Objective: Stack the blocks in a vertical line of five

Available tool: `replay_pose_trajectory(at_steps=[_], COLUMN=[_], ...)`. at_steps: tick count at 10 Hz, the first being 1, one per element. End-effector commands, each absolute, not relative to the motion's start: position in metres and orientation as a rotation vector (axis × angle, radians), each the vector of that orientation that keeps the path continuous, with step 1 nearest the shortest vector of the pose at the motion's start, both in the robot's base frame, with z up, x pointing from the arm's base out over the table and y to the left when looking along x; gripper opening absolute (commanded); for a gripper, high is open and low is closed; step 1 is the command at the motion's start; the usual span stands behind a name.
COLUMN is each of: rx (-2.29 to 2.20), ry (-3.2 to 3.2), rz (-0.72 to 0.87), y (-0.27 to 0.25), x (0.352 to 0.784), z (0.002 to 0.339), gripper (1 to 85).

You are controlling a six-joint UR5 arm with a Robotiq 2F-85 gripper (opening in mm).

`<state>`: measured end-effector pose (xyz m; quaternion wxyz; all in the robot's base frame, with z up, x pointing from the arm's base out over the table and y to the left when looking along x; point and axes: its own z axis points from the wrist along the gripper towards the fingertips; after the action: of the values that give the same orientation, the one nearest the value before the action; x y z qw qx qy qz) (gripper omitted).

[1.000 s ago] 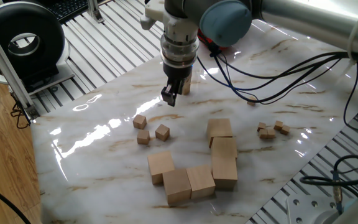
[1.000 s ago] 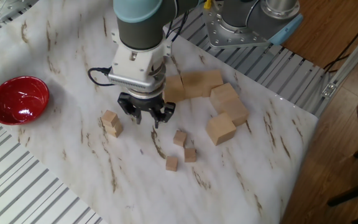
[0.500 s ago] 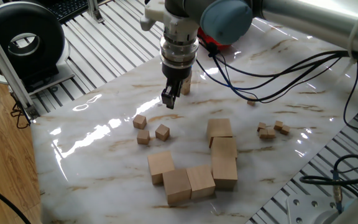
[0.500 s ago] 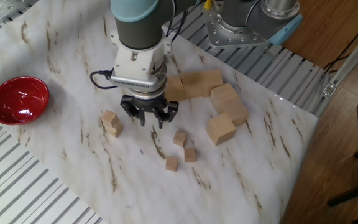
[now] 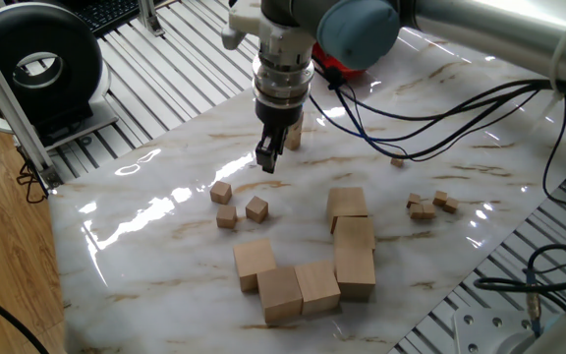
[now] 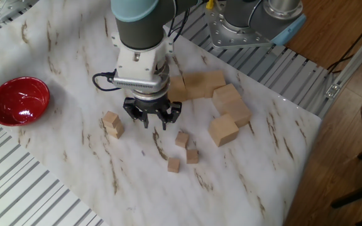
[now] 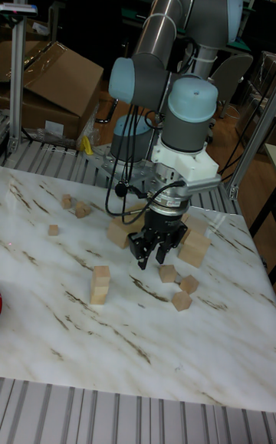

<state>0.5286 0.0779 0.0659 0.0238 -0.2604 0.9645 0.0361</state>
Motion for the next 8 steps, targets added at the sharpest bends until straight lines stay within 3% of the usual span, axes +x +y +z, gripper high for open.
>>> replay_pose_trajectory(at_steps=[1,4,8], rx=[-0.794,-0.708,-0.697], ry=[3.016,3.043,3.064], rz=[0.115,0.175,0.183], y=[0.109,0.148,0.143], x=[0.521,0.504,0.500], z=[0.061,0.050,0.046], gripper=[45.7,42.0,42.3])
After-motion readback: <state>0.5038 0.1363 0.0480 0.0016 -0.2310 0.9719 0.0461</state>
